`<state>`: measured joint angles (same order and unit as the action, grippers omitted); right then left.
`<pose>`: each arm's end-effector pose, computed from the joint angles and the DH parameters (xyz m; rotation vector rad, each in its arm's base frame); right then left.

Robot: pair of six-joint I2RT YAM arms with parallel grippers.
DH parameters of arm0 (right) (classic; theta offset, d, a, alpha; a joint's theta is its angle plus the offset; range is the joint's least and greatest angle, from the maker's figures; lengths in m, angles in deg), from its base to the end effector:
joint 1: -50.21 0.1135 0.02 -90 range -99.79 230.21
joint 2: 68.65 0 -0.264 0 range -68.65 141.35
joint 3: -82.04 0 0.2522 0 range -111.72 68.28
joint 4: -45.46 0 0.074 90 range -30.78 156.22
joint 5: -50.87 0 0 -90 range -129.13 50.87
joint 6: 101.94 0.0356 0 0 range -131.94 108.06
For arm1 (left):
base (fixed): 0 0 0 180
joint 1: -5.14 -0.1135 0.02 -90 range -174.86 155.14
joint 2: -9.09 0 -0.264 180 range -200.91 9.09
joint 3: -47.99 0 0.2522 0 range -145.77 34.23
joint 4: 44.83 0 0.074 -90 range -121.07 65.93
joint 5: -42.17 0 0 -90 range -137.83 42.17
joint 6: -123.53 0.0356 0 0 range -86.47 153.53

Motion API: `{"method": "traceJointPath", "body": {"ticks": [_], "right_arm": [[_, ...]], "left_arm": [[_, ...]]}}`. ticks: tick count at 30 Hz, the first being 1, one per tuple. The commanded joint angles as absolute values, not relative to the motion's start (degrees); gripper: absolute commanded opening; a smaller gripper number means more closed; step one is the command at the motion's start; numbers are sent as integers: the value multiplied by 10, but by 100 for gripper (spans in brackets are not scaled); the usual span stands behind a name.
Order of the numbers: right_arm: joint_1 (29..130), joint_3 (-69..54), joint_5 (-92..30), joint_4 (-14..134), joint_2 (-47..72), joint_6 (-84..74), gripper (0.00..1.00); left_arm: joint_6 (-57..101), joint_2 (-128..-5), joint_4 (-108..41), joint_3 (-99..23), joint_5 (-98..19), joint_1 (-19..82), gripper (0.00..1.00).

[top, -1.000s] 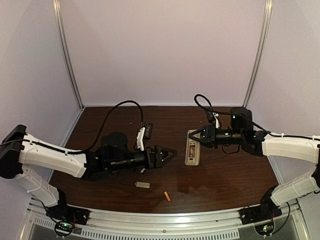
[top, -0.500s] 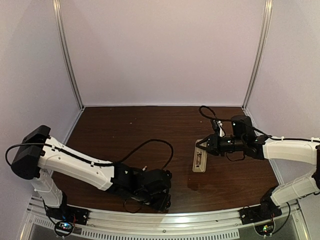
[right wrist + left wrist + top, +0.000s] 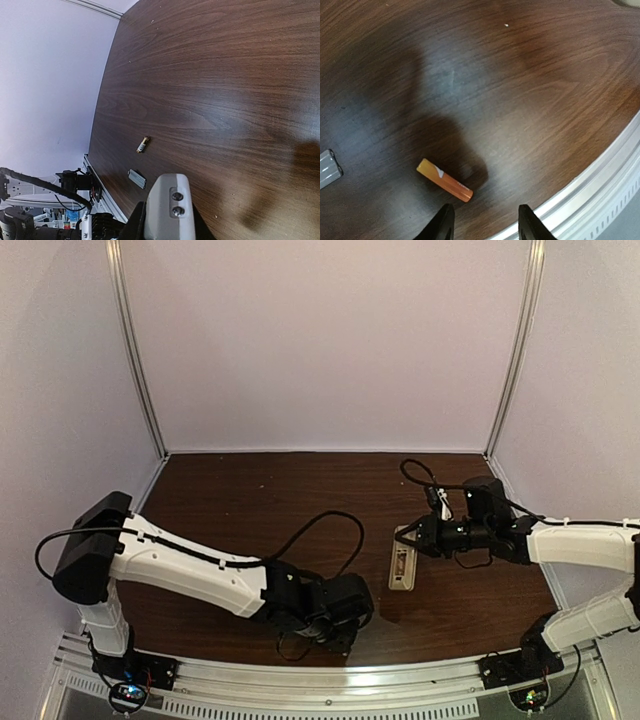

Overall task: Load the batteries into the remote control
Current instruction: Pick up the battery from the center of the board.

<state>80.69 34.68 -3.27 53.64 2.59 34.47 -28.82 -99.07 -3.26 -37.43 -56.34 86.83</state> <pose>0.2073 0.1462 0.2068 -0.0907 2.3704 1.3955 0.0605 -0.3774 0.1684 0.4255 2.7815 -0.5456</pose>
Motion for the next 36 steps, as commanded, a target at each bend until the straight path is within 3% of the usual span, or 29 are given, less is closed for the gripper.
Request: {"method": "traceJointPath", "body": {"ticks": [1,16,25,36], "right_arm": [[804,356,-53,541,2,338,0],[804,376,-41,523,9,339,0],[806,410,-20,453,27,382,0],[859,421,-15,330,96,457,0]], "left_arm": [[-298,-1021,16,-411,-585,858,44],[-325,-1066,43,-427,-567,835,26],[-288,-1044,4,-423,-557,826,0],[-258,-901,-168,-355,-480,788,0]]}}
